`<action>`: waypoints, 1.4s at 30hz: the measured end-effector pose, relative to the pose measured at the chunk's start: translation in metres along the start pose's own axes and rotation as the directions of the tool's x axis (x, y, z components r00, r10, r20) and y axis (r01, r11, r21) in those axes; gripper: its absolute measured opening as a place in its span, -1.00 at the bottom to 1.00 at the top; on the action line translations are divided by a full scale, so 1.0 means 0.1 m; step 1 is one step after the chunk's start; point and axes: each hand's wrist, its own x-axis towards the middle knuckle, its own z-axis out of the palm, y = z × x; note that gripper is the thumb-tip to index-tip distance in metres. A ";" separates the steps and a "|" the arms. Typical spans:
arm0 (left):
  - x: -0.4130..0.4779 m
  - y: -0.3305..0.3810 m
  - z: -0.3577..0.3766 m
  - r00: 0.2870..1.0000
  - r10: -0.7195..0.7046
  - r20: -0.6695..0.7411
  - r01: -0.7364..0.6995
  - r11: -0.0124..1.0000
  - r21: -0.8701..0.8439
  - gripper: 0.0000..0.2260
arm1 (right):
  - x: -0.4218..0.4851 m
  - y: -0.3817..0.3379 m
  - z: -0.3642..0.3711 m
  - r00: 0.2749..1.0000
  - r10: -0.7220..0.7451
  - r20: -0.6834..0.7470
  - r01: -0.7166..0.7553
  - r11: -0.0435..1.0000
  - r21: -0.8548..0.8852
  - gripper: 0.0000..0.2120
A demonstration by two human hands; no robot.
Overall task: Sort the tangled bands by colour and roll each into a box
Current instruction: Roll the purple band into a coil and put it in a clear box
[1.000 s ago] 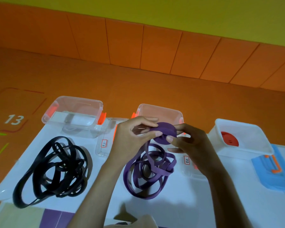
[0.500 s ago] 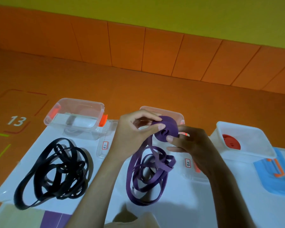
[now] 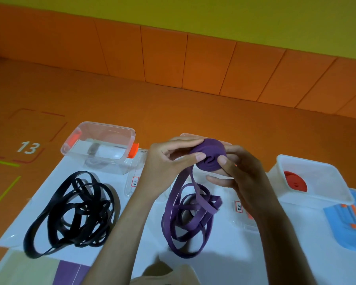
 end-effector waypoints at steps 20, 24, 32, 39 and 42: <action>-0.10 -0.05 0.10 0.985 -0.128 0.118 0.089 0.953 0.291 -0.71 | -0.20 -0.03 -0.21 0.986 0.144 -0.088 -0.160 0.963 -0.217 -0.82; -0.07 0.08 0.13 0.971 -0.124 0.205 0.049 0.940 0.337 -0.71 | -0.31 -0.10 -0.25 0.980 0.179 -0.088 -0.184 0.982 -0.044 -0.69; -0.23 0.26 0.38 0.988 0.035 0.149 -0.079 0.950 0.303 -0.60 | -0.47 -0.45 -0.36 0.990 0.128 -0.063 -0.131 0.990 -0.054 -0.71; -0.38 0.42 0.47 1.000 -0.011 -0.002 0.012 0.996 0.094 -0.68 | -0.54 -0.53 -0.24 0.995 0.090 -0.032 -0.084 0.982 0.169 -0.67; -0.47 0.46 0.47 1.000 -0.007 -0.024 0.010 0.993 0.121 -0.69 | -0.58 -0.52 -0.22 0.997 0.074 -0.037 -0.067 0.985 0.162 -0.66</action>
